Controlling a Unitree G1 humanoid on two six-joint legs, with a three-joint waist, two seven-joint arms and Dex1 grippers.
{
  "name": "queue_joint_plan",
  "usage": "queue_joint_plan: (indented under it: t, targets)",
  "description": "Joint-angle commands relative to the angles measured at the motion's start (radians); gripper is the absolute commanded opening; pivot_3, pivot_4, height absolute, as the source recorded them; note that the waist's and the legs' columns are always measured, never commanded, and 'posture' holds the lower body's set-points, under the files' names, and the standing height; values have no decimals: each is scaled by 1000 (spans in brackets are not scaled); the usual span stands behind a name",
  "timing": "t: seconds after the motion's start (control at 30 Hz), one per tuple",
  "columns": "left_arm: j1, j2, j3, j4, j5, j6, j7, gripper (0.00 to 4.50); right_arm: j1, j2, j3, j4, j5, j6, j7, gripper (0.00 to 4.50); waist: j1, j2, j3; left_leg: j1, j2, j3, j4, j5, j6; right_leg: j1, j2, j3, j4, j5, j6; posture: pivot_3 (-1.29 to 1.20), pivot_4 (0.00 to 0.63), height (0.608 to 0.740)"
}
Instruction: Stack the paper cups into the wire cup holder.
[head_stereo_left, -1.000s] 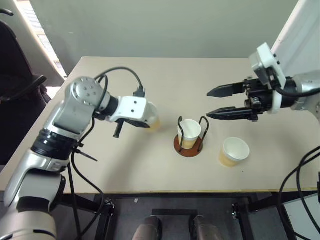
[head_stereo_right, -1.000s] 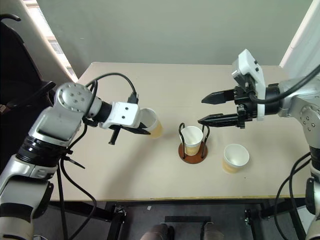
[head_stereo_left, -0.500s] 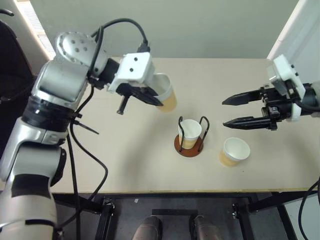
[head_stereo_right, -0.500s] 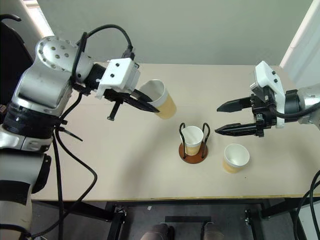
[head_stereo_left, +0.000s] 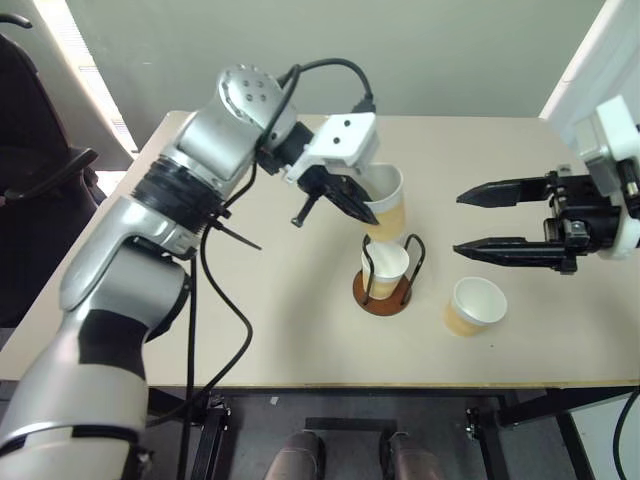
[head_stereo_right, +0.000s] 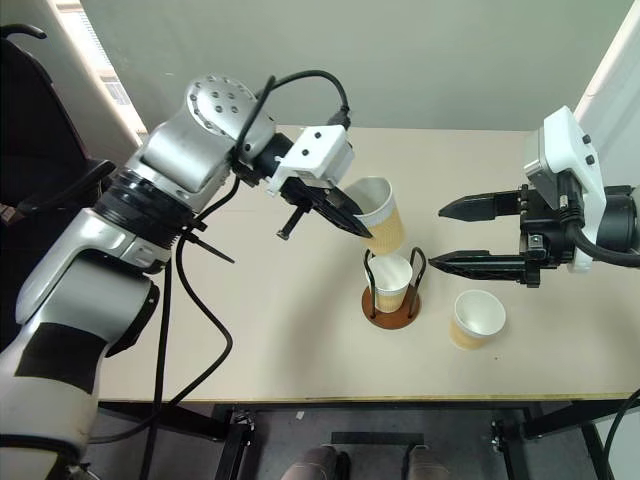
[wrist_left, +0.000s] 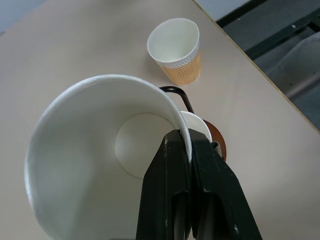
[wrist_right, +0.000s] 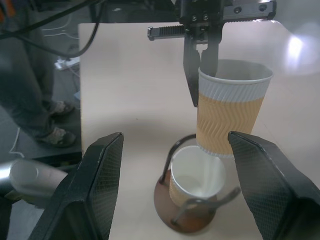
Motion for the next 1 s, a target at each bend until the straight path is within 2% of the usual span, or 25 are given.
queue_joint_plan:
  t: [0.03, 0.4, 0.67, 0.93, 1.0]
  targets:
    - [-42, -37, -21, 33, -21, -52, -39, 22, 15, -35, -79, -43, 47, 14, -39, 3465, 2, 0, 0, -1, 0, 0, 1, 0, 0, 0, -1, 0, 0, 0, 2, 0, 150, 740]
    - [0, -47, -138, 19, 3, -130, -39, 22, 80, -108, -133, -55, 97, 17, -60, 3465, 10, 0, 0, -3, -3, 0, 3, -4, 2, -1, -2, 2, 0, -6, 10, 0, 150, 740]
    - [2, -66, -144, 41, 15, -155, -39, 22, 86, -247, -175, 7, 80, -15, 16, 3465, 14, 0, 0, -5, -3, 0, 10, -8, 5, 1, -2, 1, -1, -7, 12, 0, 150, 740]
    - [4, -90, -153, 49, 34, -171, -39, 22, 106, -267, -192, 1, 84, -21, 14, 3465, 13, 0, 0, -5, -3, 1, 16, -10, 6, 2, -2, 1, 2, -7, 12, 0, 150, 740]
    - [3, -99, -149, 55, 42, -177, -39, 421, 111, -271, -196, 0, 85, -21, 14, 3465, 14, 0, 0, -4, -3, 1, 16, -10, 6, 2, -2, 1, 2, -7, 13, 0, 150, 740]
